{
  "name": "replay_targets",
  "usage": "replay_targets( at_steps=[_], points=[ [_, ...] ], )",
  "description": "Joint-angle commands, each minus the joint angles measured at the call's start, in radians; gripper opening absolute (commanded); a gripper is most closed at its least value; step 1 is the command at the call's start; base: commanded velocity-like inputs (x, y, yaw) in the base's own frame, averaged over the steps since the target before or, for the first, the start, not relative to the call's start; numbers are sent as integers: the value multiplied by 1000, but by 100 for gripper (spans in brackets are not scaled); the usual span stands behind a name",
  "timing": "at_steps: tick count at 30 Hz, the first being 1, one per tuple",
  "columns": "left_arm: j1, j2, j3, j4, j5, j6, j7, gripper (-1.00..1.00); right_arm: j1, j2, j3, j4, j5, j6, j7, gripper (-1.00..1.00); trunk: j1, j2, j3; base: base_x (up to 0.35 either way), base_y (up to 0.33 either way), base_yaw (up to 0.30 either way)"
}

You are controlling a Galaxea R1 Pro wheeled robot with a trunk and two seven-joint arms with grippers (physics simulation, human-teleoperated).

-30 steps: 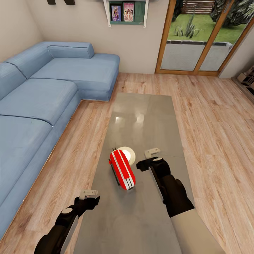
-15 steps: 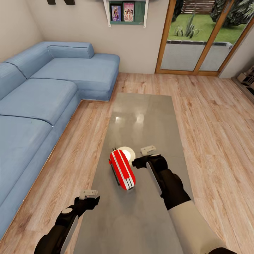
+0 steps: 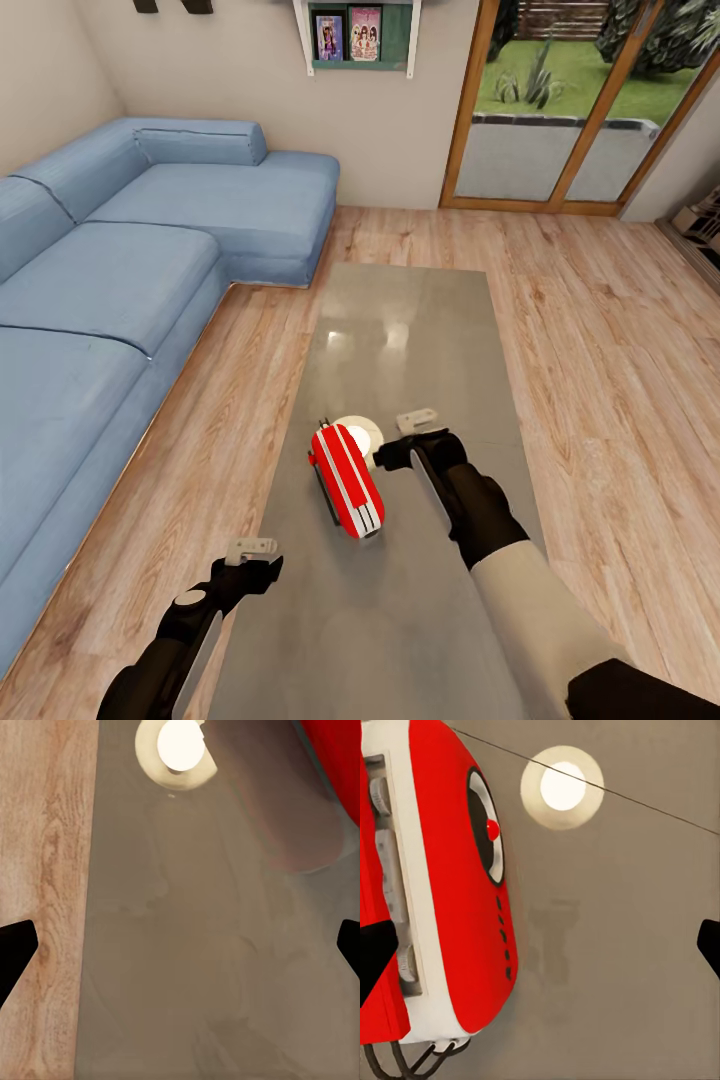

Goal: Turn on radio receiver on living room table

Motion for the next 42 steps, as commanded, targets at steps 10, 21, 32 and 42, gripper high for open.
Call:
replay_targets(
  at_steps=[10,21,32,42],
  points=[
    [0,1,0,1,0,0,0,100,-12,0,44,43,-26,-19,-1,100,0,0,0,0,0,0],
    [0,2,0,2,2,5,-2,100,-12,0,61,47,-57,-27,-5,100,0,0,0,0,0,0],
    [0,0,0,0,3,16,-3,100,-12,0,61,47,-58,-27,-20,100,0,0,0,0,0,0],
    [0,0,0,-1,4,17,-3,100,-12,0,63,47,-58,-27,-19,100,0,0,0,2,17,0]
  ],
)
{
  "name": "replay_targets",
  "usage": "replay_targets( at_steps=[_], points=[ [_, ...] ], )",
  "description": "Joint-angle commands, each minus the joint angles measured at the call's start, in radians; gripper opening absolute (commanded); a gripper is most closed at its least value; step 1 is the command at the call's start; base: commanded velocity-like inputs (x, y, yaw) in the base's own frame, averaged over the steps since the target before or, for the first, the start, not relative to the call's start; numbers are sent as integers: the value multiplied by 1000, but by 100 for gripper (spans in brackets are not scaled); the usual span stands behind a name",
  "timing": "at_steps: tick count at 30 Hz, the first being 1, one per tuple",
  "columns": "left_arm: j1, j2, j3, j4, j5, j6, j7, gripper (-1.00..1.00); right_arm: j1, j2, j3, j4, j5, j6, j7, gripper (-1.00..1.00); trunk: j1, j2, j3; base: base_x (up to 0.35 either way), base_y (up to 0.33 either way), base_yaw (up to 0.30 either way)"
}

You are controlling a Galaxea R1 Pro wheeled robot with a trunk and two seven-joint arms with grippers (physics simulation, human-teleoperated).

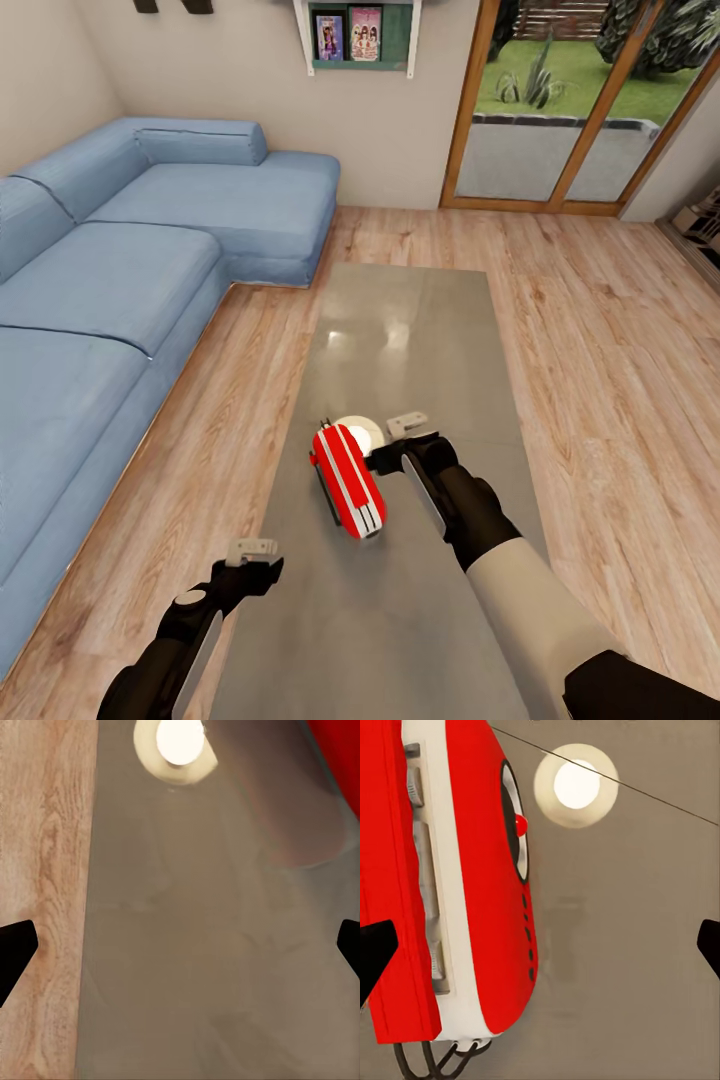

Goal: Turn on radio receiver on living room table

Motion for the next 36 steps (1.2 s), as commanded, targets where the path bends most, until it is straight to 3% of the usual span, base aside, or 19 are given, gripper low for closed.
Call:
replay_targets(
  at_steps=[1,8,36],
  points=[
    [0,0,0,0,0,0,0,100,0,0,0,0,0,0,0,100,0,0,0,21,175,0],
    [0,0,2,-38,5,66,0,100,0,0,0,-4,1,0,0,100,0,0,0,5,281,0],
    [0,0,1,-43,3,67,1,100,0,0,0,11,-2,-7,0,100,0,0,0,0,18,0]
  ],
)
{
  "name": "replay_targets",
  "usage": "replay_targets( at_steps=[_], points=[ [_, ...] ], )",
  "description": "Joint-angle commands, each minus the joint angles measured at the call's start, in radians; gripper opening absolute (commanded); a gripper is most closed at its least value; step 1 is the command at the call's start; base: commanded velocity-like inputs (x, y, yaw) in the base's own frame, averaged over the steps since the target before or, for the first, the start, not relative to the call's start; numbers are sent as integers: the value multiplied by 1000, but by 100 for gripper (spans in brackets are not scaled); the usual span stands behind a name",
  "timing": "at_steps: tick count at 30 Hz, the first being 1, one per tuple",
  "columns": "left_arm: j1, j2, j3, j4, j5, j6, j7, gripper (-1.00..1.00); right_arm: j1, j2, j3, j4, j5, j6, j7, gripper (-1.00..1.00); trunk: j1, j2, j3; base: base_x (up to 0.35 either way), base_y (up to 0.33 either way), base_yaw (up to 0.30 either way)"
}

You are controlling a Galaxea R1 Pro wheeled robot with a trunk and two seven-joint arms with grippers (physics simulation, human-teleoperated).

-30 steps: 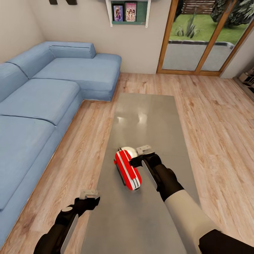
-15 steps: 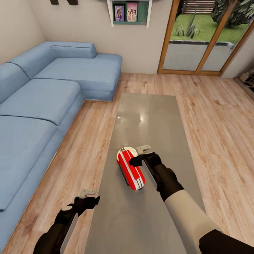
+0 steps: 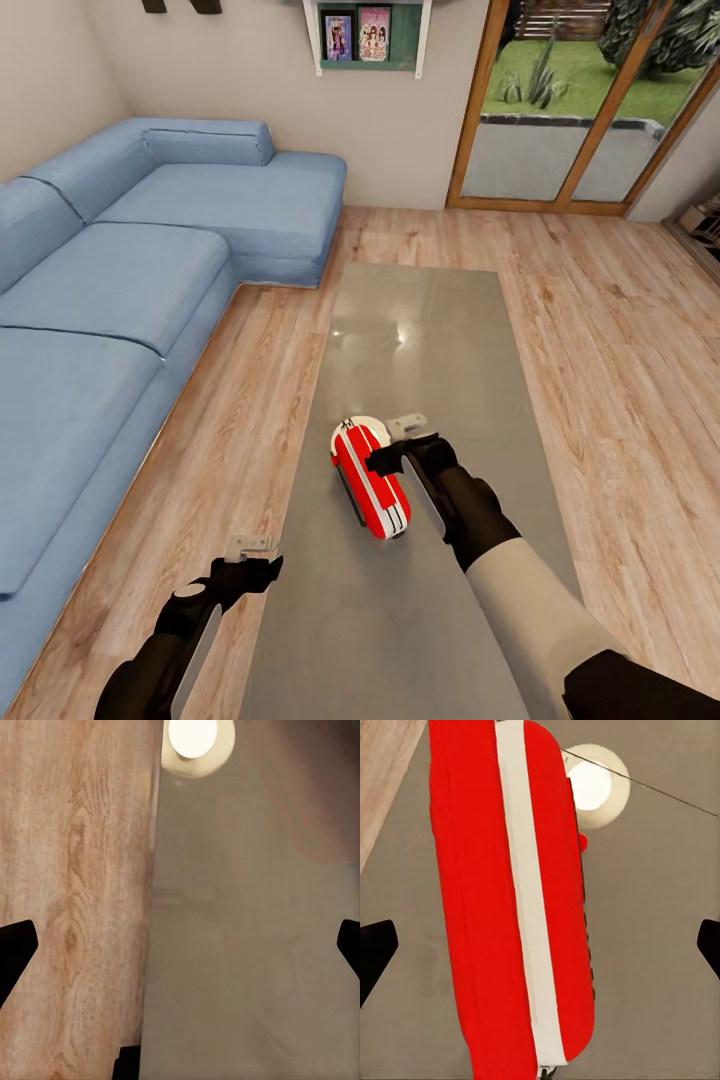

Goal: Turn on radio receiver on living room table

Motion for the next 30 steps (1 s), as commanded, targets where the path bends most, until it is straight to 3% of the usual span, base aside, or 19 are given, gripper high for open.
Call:
replay_targets(
  at_steps=[1,11,21,30],
  points=[
    [0,0,0,0,0,0,0,100,0,0,0,14,-1,-7,0,100,0,0,0,0,0,0],
    [0,0,0,2,0,0,0,100,0,0,2,178,0,-127,0,100,0,0,0,0,0,0],
    [0,0,0,2,0,-2,-1,100,0,0,2,193,0,-145,0,100,0,0,0,0,0,0],
    [0,0,0,2,0,-3,0,100,0,0,2,288,0,-230,1,100,0,0,0,0,0,0]
  ],
)
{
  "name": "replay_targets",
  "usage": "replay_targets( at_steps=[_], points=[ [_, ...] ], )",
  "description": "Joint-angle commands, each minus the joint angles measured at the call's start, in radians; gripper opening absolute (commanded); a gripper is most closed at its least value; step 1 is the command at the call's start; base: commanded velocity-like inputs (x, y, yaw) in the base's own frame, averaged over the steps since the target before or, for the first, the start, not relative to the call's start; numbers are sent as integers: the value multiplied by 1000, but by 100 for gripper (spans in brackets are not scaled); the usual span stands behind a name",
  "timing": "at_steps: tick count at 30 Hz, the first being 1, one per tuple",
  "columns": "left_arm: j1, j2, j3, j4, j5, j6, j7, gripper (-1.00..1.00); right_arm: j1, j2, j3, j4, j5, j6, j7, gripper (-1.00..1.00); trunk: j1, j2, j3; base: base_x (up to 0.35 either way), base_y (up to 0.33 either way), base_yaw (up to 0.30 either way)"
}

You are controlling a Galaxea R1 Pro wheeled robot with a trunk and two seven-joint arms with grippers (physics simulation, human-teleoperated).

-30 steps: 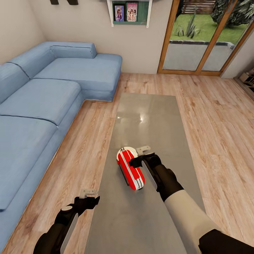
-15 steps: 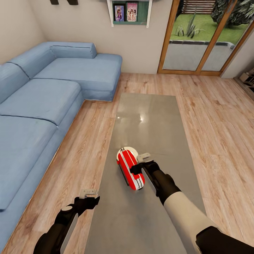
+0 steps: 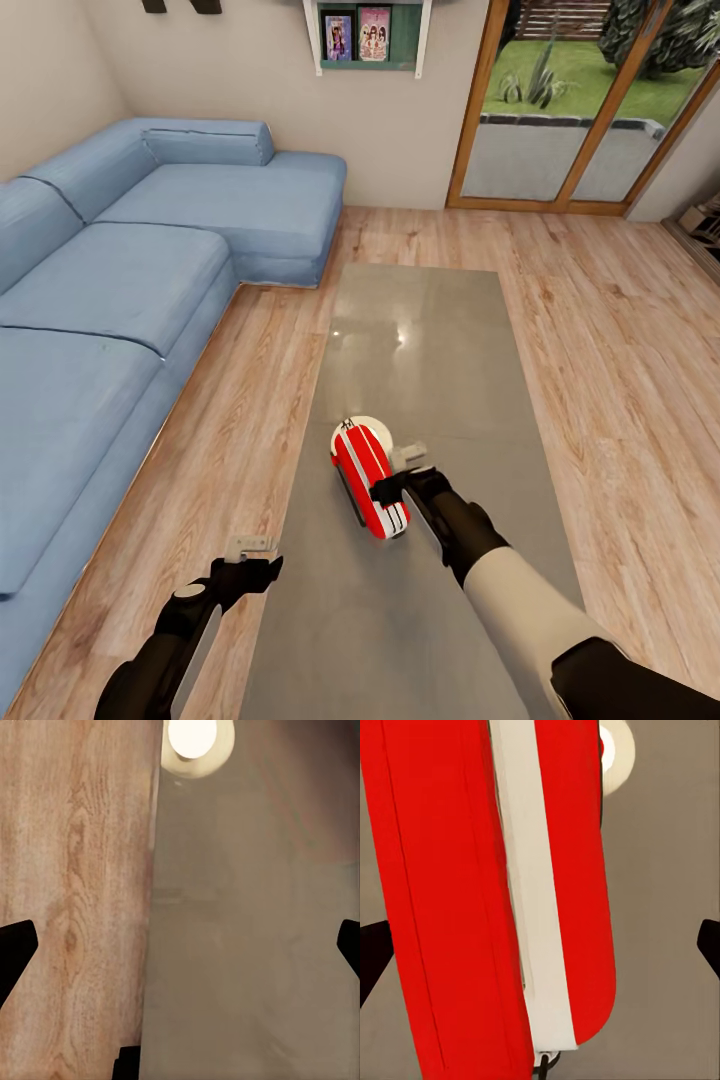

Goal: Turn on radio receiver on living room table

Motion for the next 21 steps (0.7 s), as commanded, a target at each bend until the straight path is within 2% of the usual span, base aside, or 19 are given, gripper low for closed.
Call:
replay_targets(
  at_steps=[1,12,21],
  points=[
    [0,0,0,0,0,0,0,100,0,0,0,4,0,-3,0,100,0,0,0,0,0,0],
    [0,0,0,0,0,0,0,100,0,0,0,53,2,-43,1,100,0,0,0,0,0,0],
    [0,0,0,0,0,0,0,100,0,0,33,81,2,-74,1,100,0,0,0,0,0,0]
  ],
)
